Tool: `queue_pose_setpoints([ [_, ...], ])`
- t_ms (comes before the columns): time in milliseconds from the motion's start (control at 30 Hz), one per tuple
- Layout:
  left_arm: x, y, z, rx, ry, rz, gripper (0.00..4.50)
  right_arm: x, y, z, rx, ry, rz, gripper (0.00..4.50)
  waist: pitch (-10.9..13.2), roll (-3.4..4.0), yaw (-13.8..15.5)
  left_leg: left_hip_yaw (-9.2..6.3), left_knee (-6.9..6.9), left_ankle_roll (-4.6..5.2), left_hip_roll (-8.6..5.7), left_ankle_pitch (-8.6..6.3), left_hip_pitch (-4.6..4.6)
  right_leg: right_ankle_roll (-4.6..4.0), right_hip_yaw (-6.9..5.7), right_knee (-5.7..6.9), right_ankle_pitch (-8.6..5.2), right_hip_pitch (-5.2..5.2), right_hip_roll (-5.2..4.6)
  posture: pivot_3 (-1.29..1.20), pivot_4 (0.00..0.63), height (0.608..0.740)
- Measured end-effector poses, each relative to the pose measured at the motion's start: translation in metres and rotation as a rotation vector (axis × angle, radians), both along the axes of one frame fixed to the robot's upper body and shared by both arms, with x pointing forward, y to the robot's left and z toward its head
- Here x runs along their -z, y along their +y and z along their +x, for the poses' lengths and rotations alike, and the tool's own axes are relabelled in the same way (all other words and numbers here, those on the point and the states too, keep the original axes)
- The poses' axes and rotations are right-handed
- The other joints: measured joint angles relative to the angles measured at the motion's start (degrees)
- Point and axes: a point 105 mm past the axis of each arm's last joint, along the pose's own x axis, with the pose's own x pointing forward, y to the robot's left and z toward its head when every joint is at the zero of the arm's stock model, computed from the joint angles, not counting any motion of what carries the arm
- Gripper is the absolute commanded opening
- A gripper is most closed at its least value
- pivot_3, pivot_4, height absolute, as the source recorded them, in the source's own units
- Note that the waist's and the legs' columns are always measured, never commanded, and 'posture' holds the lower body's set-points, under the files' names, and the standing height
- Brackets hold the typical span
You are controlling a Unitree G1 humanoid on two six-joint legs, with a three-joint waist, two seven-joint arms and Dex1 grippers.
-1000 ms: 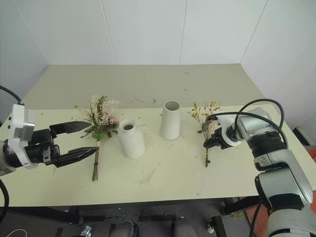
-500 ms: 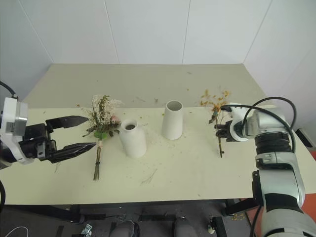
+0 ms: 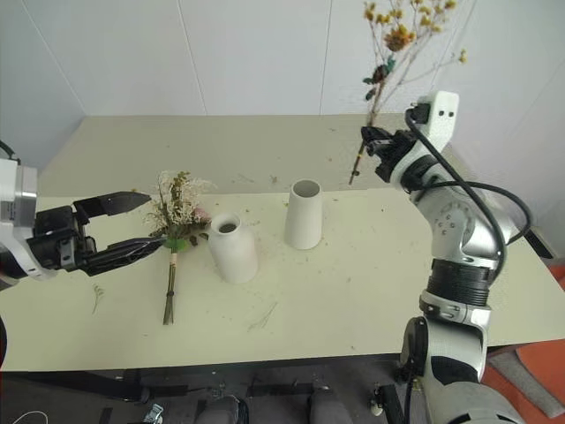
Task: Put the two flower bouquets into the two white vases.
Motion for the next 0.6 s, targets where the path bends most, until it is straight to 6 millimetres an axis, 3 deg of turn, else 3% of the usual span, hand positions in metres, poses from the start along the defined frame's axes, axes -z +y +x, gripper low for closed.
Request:
queue_pose_setpoints([
  [233, 0.001, -0.001, 0.000, -0.003, 0.001, -0.004, 4.50, -0.007, 0.042, -0.006, -0.125, -0.091, -0.063, 0.03, 0.02, 0.02, 0.41, -0.01, 0.00, 0.00, 0.00, 0.00, -0.03, -0.01, -0.03, -0.01, 0.00, -0.03, -0.01, 0.00, 0.150, 0.740],
  [400, -0.001, 0.000, -0.001, -0.011, -0.003, -0.013, 4.50, -0.006, 0.050, -0.007, -0.154, -0.102, -0.086, 0.03, 0.02, 0.02, 0.47, 0.00, 0.00, 0.00, 0.00, 0.00, -0.02, -0.01, -0.04, -0.01, 0.00, -0.02, -0.02, 0.00, 0.150, 0.740],
  [600, -0.005, 0.001, -0.002, -0.033, -0.022, -0.036, 4.50, 0.004, 0.045, -0.006, -0.143, -0.081, -0.095, 0.03, 0.02, 0.02, 0.45, 0.00, -0.01, 0.00, 0.01, 0.00, -0.01, -0.01, -0.04, 0.00, 0.00, -0.02, -0.02, 0.00, 0.150, 0.740],
])
